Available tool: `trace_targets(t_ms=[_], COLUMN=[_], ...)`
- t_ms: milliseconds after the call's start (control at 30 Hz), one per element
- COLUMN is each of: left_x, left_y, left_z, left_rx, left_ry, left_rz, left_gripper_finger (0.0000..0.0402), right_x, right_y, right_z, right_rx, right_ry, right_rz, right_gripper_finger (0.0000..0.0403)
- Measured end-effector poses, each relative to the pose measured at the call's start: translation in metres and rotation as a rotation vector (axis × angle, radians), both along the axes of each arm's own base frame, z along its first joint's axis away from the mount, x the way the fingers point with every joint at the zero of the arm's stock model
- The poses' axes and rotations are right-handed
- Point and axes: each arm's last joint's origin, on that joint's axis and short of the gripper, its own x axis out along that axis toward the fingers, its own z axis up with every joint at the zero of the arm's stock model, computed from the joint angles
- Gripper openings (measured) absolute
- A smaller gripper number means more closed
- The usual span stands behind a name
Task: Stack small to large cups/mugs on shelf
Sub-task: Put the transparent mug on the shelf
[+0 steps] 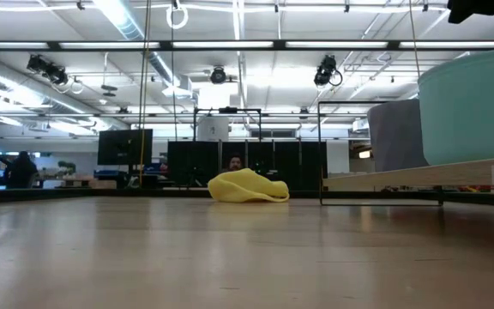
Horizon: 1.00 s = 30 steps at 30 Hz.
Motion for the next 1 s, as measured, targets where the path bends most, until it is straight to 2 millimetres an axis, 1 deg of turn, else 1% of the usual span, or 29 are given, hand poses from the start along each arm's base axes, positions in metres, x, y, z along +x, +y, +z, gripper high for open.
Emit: trace_targets(t_ms=[233,500,733,1000], left_x=[0.0008,0.0012,0.0054,0.0063], left_y=[0.0010,0.0018,-0.0041,-0.0058], left_z=[-0.0002,-0.0002,-0.0075,-0.0082], left_rx=[0.003,0.022,0.023,0.009], left_ry=[0.003,-0.015,-0.004,-0.003], left_rz=[0.008,0.011,0.008,-0.003], left_gripper_finger=[0.0045,0.0075,0.0097,0.0105], right_x=[0.0000,0.0000,0.0000,0.0001], right_y=[0.0000,0.0000,0.0000,0.0000], right_z=[-0.0001,-0.0001,-0.0001,-0.0001], right_rx=[-0.001,-0.001,-0.002,-0.002], right_ry=[0.001,0.001,0.000,0.000], right_rz=[0.001,0.001,0.001,0.000], right_gripper_finger=[0.0080,0.0080,0.0080,0.0080])
